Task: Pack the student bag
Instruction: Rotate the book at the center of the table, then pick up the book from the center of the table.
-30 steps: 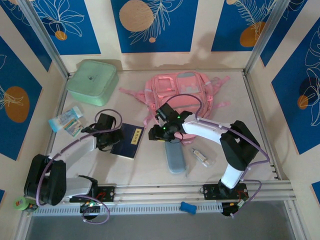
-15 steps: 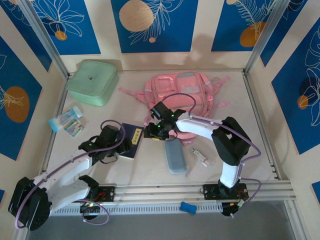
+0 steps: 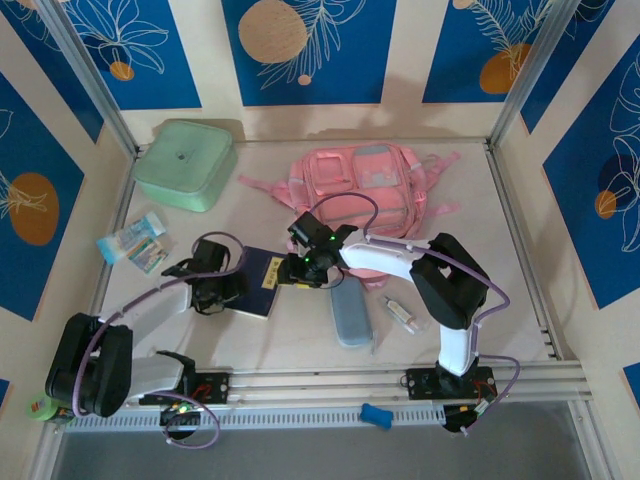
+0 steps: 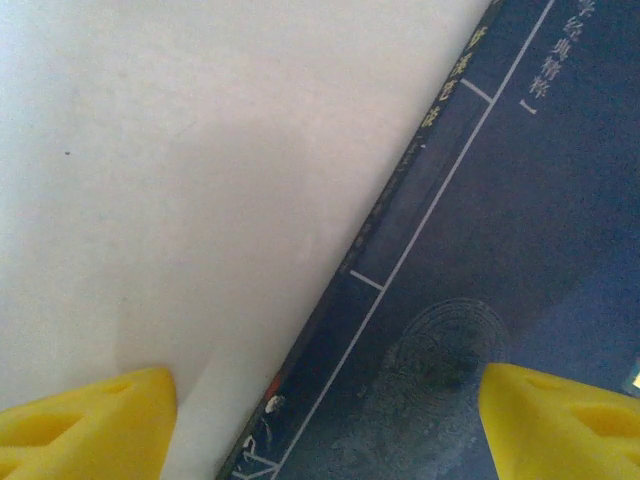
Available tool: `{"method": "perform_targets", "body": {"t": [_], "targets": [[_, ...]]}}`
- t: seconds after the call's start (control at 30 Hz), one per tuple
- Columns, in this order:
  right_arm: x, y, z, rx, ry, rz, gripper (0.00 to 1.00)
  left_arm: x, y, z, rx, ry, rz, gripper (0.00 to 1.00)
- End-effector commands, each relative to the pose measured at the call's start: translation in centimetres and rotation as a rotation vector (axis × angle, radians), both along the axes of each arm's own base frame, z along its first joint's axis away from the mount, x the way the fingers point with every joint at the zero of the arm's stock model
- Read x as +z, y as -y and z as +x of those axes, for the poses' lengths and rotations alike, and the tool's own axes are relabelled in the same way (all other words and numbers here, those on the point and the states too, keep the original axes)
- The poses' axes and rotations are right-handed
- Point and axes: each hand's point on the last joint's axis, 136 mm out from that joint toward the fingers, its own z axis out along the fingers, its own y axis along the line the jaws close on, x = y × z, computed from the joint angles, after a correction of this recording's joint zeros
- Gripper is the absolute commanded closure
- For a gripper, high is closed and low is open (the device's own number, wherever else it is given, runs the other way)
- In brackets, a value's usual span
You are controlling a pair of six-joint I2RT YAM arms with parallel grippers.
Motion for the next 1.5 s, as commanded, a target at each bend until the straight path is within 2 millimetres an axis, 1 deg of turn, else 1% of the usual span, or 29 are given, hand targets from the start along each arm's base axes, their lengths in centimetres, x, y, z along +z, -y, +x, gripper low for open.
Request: {"method": "perform_targets", "body": {"t": [0.0, 0.13, 0.23, 0.27, 0.37, 0.43, 0.47, 0.5, 0.57, 0.63, 0.7, 0.77, 0.93, 1.0, 1.13, 1.23, 1.47], "targets": [[0.1, -0.1, 0.3, -0.015, -0.006, -0.008, 0.51, 1.2, 4.2, -0.1, -0.100, 0.023, -0.208, 0.22], [0.1, -0.1, 0.7, -0.016, -0.006, -0.005, 0.51, 1.6, 5.8, -2.8, -0.121, 0.006, -0.231, 0.23], [-0.1, -0.2, 1.0, -0.015, -0.013, -0.012, 0.51, 3.0, 6.7, -3.7, -0.154, 0.051, -0.233, 0.25], [-0.3, -0.2, 1.0, -0.017, -0.018, -0.025, 0.51, 3.4, 6.7, -3.8, -0.156, 0.064, -0.233, 0.24], [-1.3, 0.4, 1.4, -0.035, -0.018, -0.074, 0.52, 3.6, 4.9, -3.5, -0.114, 0.100, -0.152, 0.25], [-1.9, 0.4, 1.4, -0.041, -0.032, -0.072, 0.52, 3.6, 4.5, -3.1, -0.119, 0.112, -0.128, 0.26], [-2.0, 0.3, 1.4, -0.038, -0.038, -0.070, 0.52, 3.4, 4.1, -2.9, -0.109, 0.108, -0.106, 0.27], [-2.2, 0.1, 1.3, -0.035, -0.046, -0.068, 0.52, 3.1, 3.5, -2.8, -0.092, 0.095, -0.077, 0.31], [-2.5, -0.2, 1.3, -0.031, -0.055, -0.065, 0.53, 3.0, 3.2, -2.2, -0.084, 0.093, -0.051, 0.33], [-2.8, -0.5, 1.2, -0.027, -0.057, -0.061, 0.53, 2.7, 3.8, -1.5, -0.101, 0.105, -0.075, 0.33], [-2.9, -0.9, 1.2, -0.025, -0.065, -0.046, 0.53, 2.1, 4.2, -1.3, -0.113, 0.094, -0.095, 0.33], [-3.1, -1.2, 1.2, -0.020, -0.071, -0.043, 0.53, 1.5, 4.1, -1.3, -0.101, 0.067, -0.097, 0.35], [-3.0, -2.2, 0.9, 0.004, -0.069, -0.031, 0.52, 1.0, 5.4, -1.2, -0.112, 0.074, -0.180, 0.40], [-3.1, -2.6, 0.7, 0.012, -0.072, -0.030, 0.52, 0.7, 5.5, -1.4, -0.113, 0.061, -0.187, 0.42], [-2.5, -3.5, 0.5, 0.025, -0.072, -0.005, 0.52, 0.1, 5.5, -1.9, -0.120, 0.036, -0.182, 0.43], [-1.3, -3.8, 0.5, 0.033, -0.057, 0.008, 0.53, -0.1, 5.0, -2.1, -0.117, 0.026, -0.156, 0.45], [1.3, -4.2, 0.3, 0.051, -0.027, 0.050, 0.53, -0.3, 4.0, -2.6, -0.101, 0.020, -0.112, 0.46]]}}
